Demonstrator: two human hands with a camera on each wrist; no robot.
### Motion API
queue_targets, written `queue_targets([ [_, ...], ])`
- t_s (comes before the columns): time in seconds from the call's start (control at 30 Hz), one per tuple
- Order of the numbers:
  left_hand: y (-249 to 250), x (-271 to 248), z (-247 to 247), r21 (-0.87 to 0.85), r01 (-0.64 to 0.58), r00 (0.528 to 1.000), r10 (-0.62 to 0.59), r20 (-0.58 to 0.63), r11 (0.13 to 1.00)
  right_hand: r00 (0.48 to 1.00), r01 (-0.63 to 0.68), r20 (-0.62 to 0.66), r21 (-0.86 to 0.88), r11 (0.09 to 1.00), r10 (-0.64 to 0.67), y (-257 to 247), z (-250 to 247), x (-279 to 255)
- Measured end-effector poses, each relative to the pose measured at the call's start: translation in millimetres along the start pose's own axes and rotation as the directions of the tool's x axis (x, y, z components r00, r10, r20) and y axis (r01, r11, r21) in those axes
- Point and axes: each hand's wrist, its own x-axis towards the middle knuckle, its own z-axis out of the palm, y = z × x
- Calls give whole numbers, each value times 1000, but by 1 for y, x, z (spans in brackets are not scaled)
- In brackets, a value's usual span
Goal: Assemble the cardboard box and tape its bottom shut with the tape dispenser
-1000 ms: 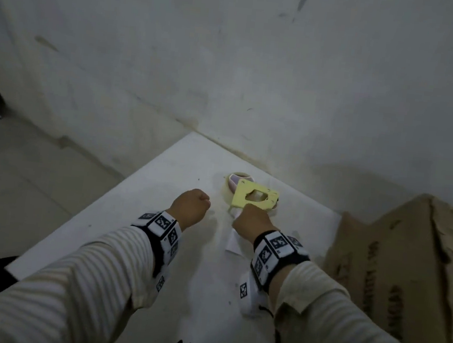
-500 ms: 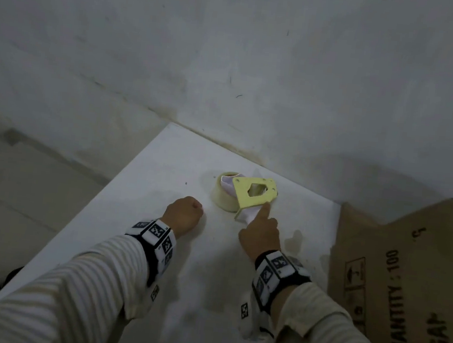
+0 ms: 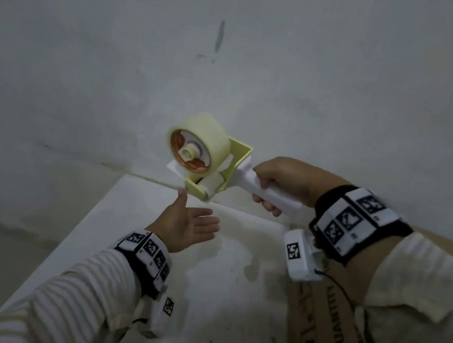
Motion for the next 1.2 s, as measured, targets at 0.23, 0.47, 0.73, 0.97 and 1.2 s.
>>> queue_targets([
  [0.23,-1,-34,82,-167,-103,959,142,244,981,997,73,34,-120,990,-70,25,-56,-61],
  [0.47,-42,-55,151,-78,-156,955,170,242,985,986,155,-42,-165,974,-164,70,-103,-132],
  [0.73,-92,-85,218,-140,-275,944,295,149,951,940,238,-157,-336,911,-303,120,-150,-199],
  [0.97,-118,-112,246,-175,-368,888,401,226,913,903,377,-128,-215,901,-409,147,-162,-216],
  [1.2,-122,-118,253,-177,-368,892,400,208,913,893,399,-128,-216,891,-431,156,-165,-215],
])
